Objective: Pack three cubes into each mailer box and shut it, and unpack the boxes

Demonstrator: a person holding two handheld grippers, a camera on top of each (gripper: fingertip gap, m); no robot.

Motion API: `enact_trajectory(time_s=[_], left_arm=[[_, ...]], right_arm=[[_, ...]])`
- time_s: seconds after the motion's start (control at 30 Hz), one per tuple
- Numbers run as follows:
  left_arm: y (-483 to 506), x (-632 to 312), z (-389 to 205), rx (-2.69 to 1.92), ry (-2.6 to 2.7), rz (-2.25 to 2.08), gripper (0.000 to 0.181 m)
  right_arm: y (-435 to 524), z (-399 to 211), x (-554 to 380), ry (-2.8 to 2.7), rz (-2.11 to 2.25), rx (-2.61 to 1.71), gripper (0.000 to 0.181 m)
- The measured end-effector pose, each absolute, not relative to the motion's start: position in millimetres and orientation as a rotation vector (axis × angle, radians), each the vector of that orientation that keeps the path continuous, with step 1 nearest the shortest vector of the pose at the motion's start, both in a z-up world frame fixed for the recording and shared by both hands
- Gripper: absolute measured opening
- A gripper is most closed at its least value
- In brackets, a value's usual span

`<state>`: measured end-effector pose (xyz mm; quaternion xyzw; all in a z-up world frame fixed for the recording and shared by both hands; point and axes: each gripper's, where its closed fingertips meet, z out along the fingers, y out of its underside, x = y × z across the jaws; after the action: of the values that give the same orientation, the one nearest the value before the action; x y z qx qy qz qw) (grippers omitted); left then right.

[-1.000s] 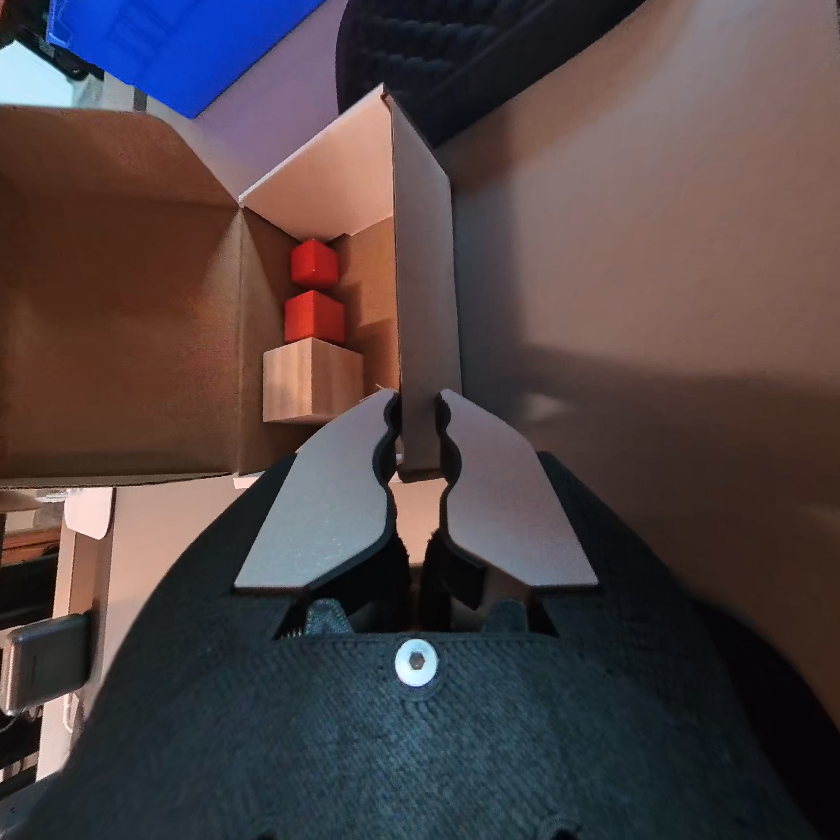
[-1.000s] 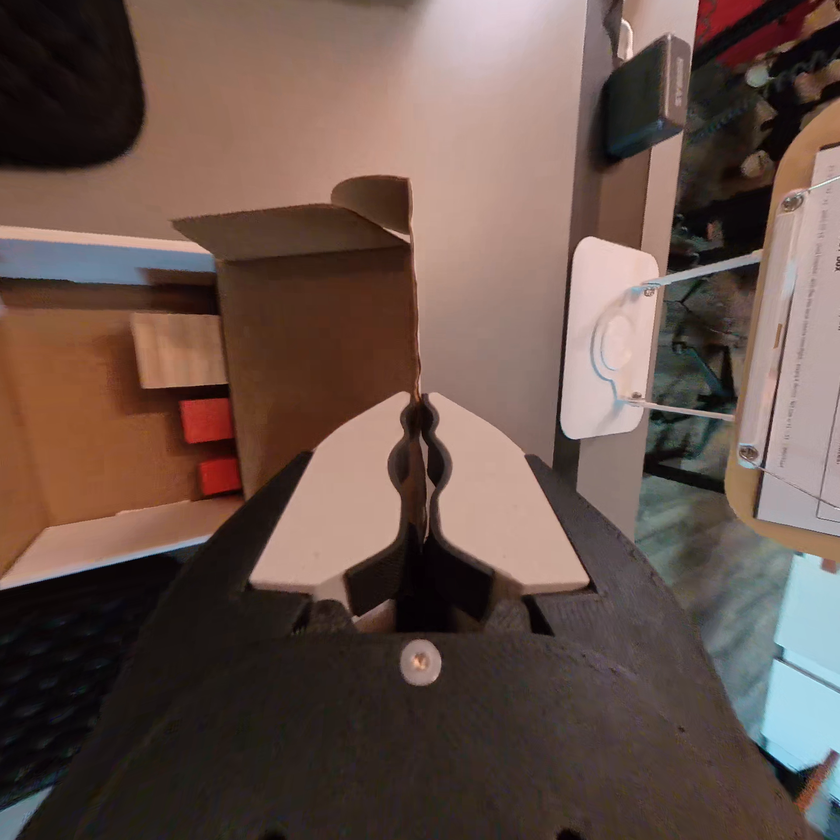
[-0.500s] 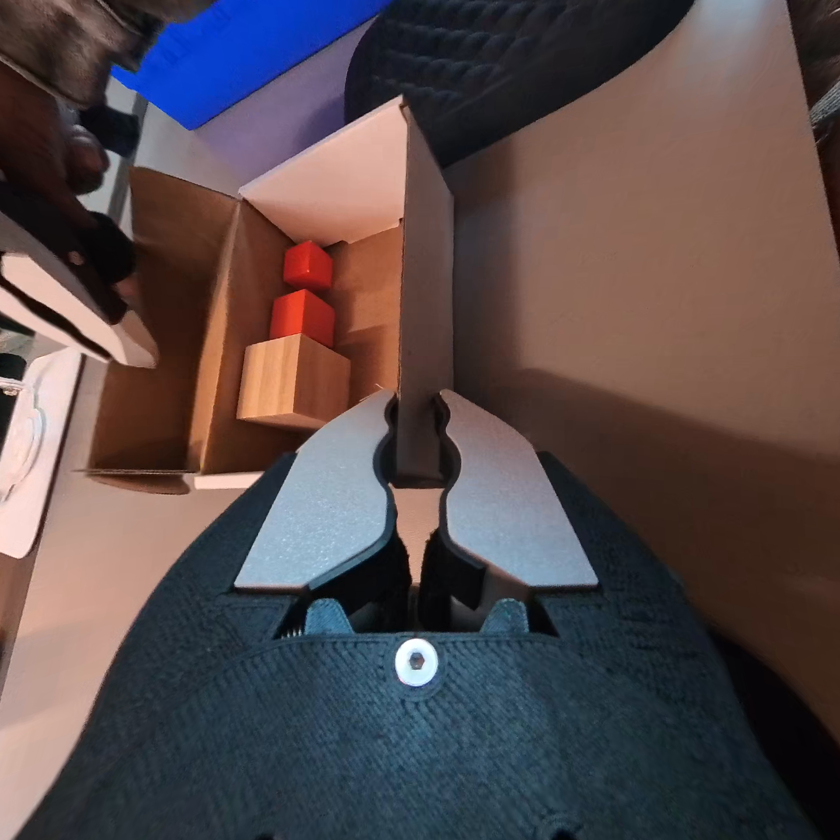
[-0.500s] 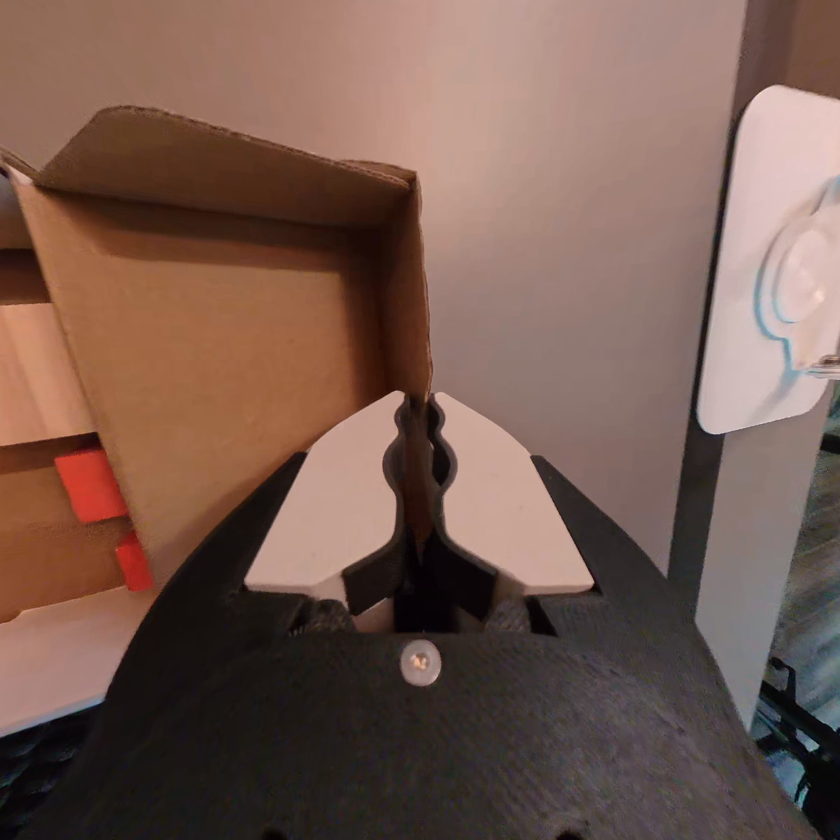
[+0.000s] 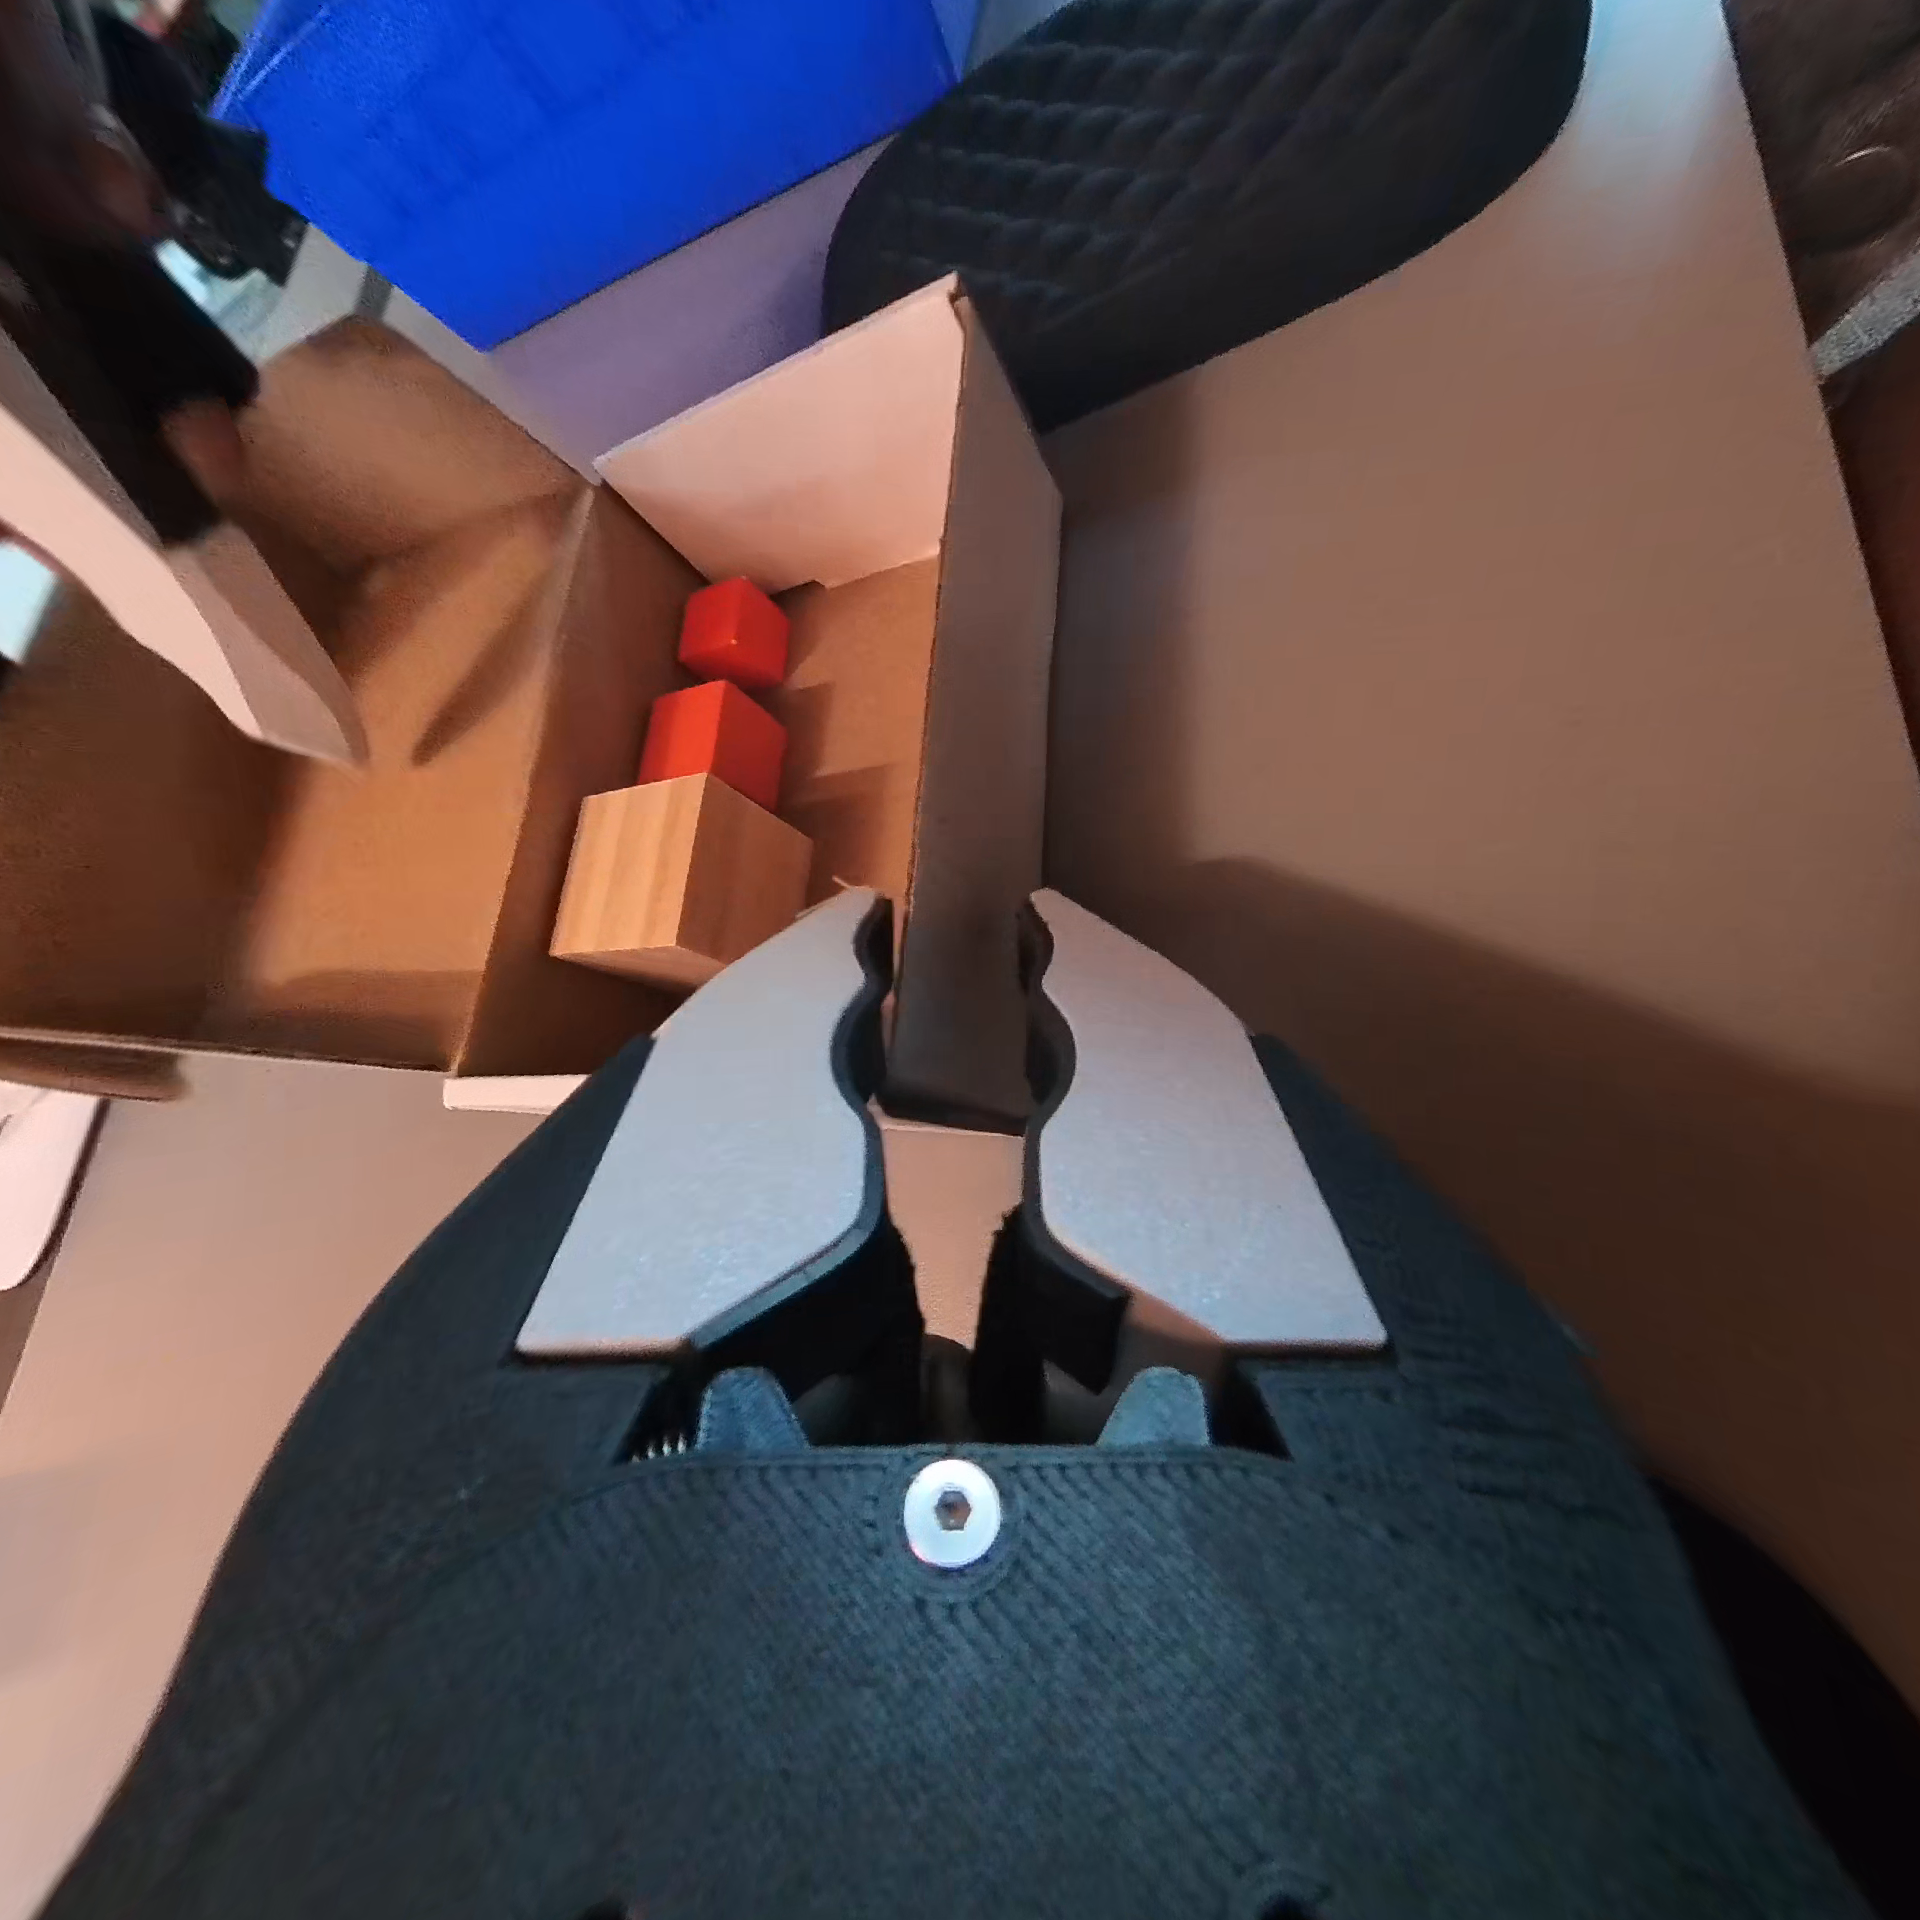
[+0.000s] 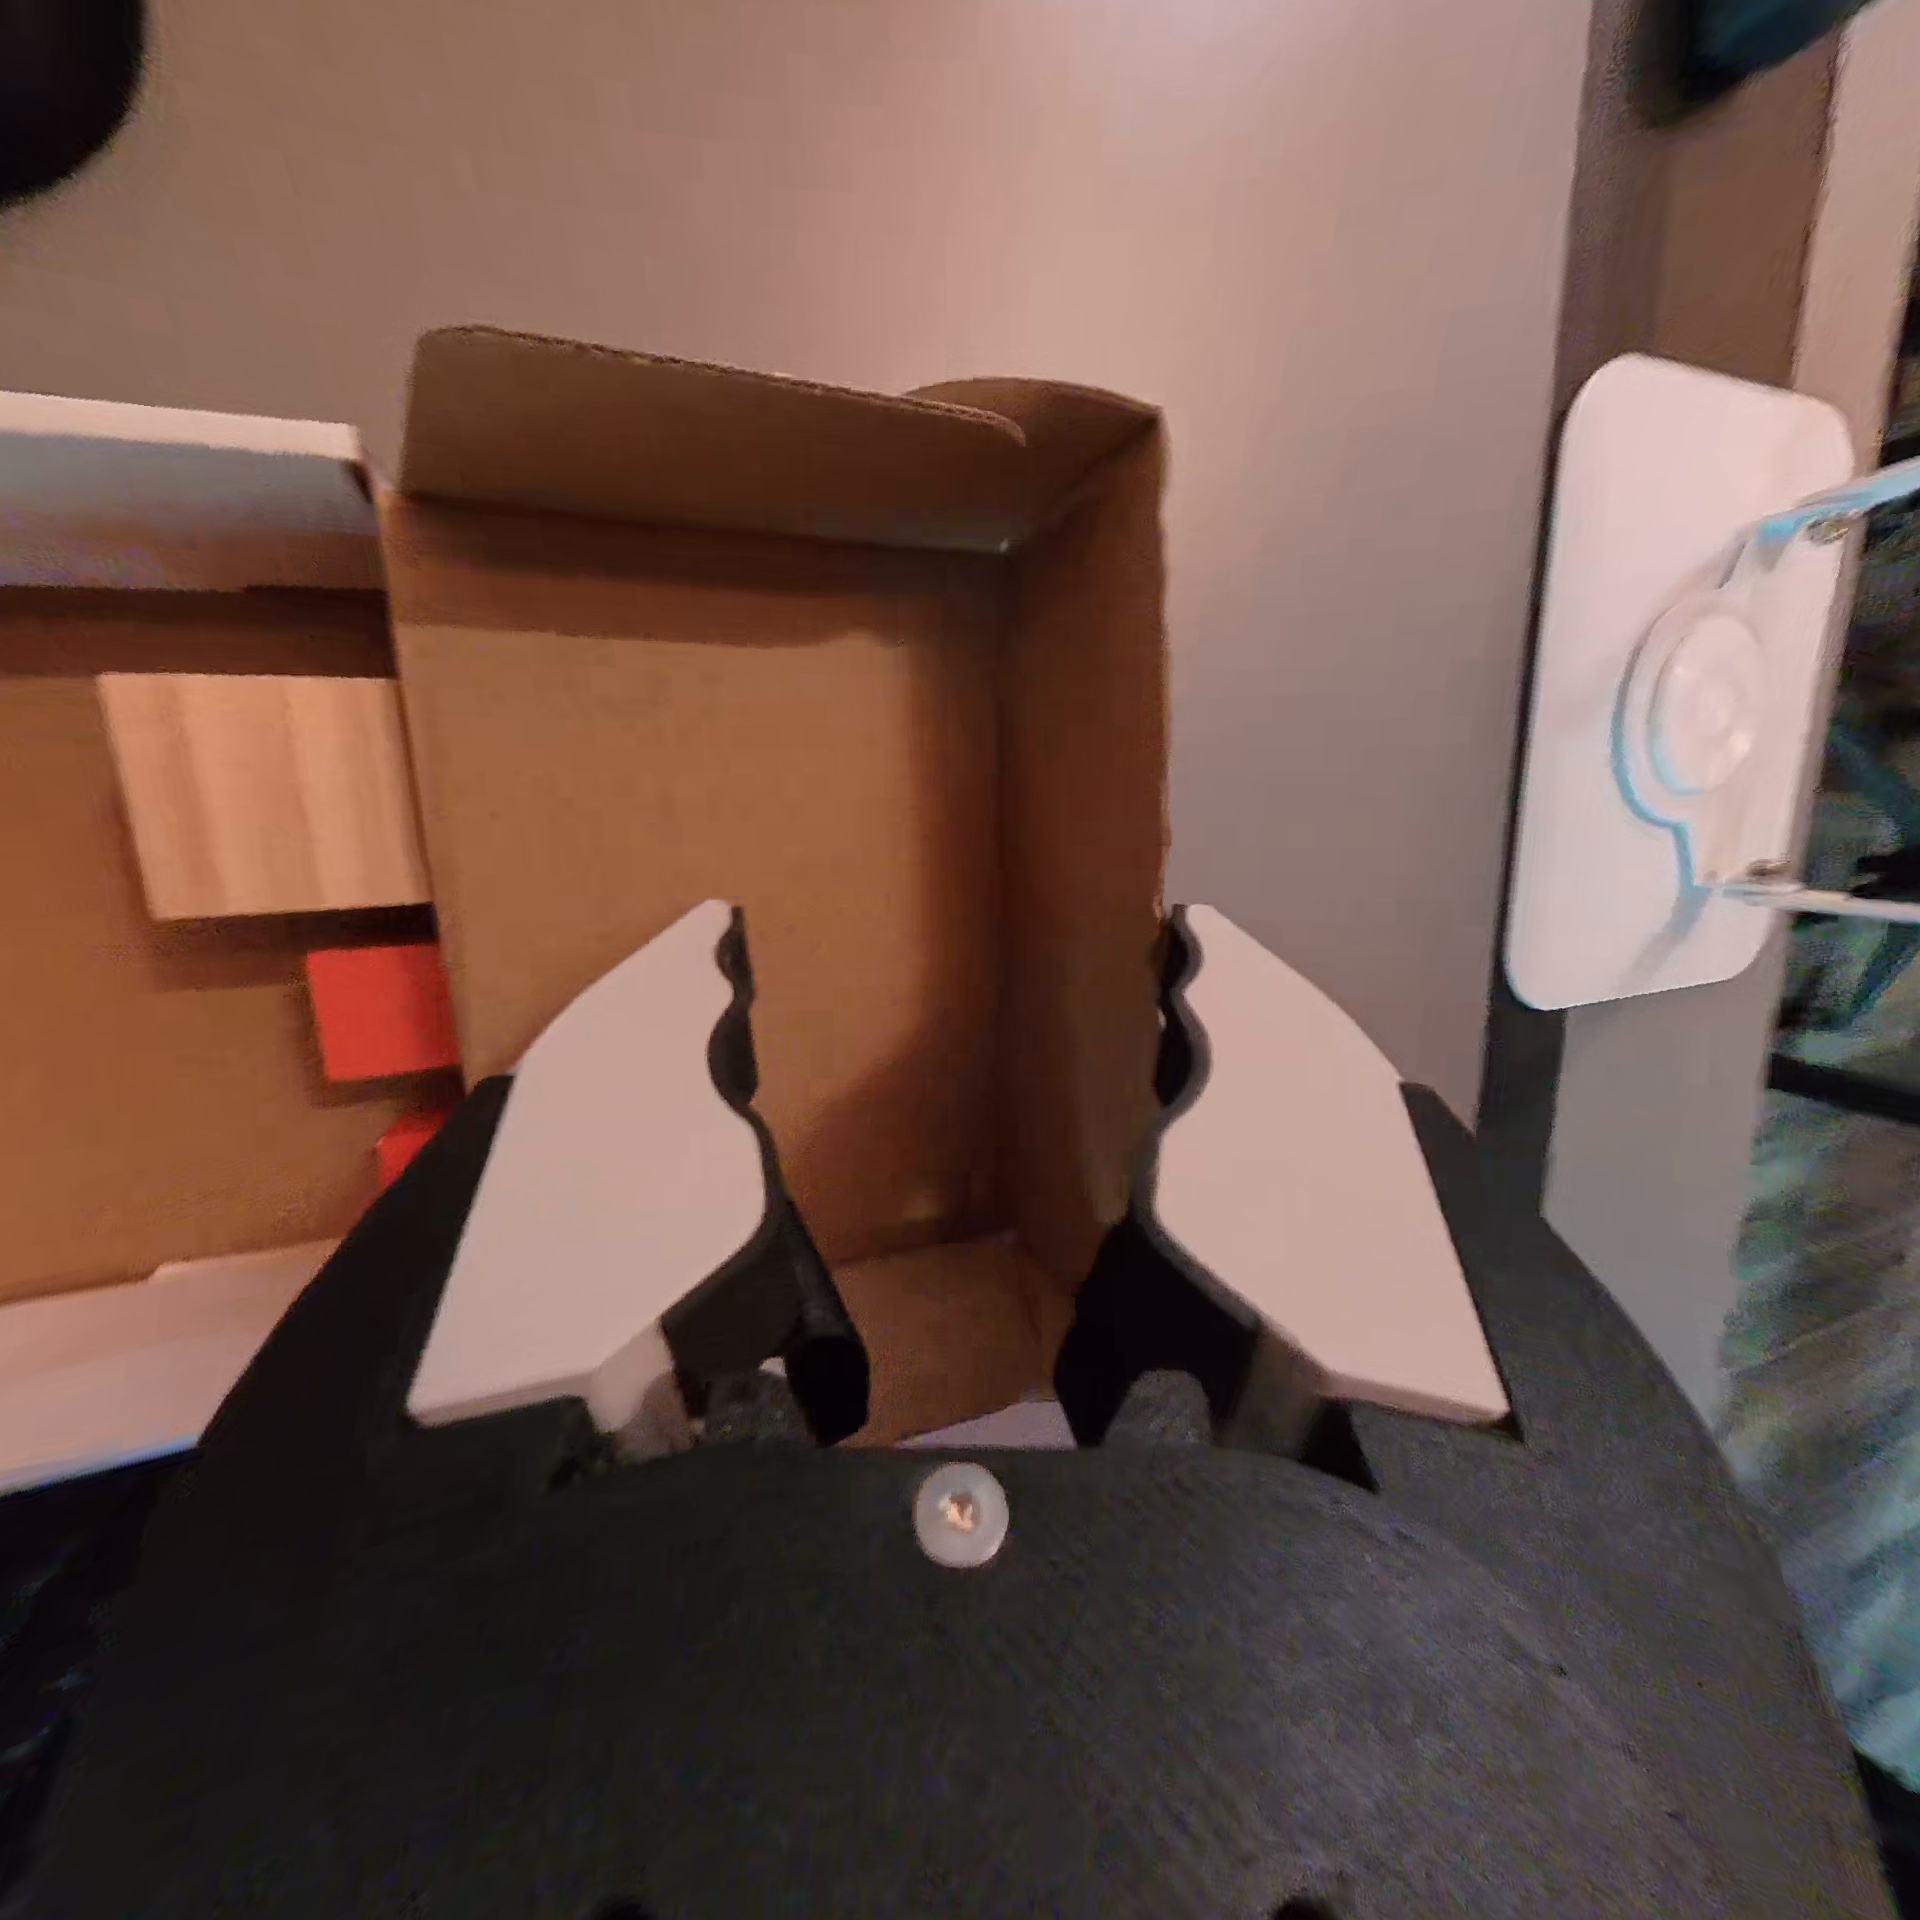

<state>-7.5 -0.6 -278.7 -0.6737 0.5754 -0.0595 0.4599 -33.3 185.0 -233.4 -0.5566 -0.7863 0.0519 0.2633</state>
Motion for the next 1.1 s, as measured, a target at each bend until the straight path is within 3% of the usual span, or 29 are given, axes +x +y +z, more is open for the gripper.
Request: enact_trajectory(time_s=[0.03,0.13,0.3,0.5,0.9,1.1], left_arm=[[-0.3,-7.9,-278.3,-1.658,1.41,-0.148,0.023],[-0.5,-7.8,-278.7,-1.658,1.414,-0.15,0.022],[-1.4,-7.3,-280.2,-1.652,1.431,-0.143,0.02],[-2.5,-7.2,-280.7,-1.638,1.441,-0.137,0.02],[-2.6,-7.0,-281.4,-1.629,1.453,-0.129,0.02],[-2.4,-6.9,-281.4,-1.623,1.454,-0.12,0.02]], right_arm=[[182.8,-223.7,-32.0,-2.125,0.125,-1.463,0.084],[165.9,-193.6,-29.8,-2.158,0.115,-1.285,0.094],[89.3,-161.1,-31.7,-2.328,0.252,-0.777,0.071],[68.8,-221.8,-4.5,-2.753,-0.107,-0.491,0.069],[70.5,-268.8,-23.7,-2.789,-0.395,0.11,0.063],[69.9,-277.6,-26.4,-2.835,-0.437,0.164,0.043]])
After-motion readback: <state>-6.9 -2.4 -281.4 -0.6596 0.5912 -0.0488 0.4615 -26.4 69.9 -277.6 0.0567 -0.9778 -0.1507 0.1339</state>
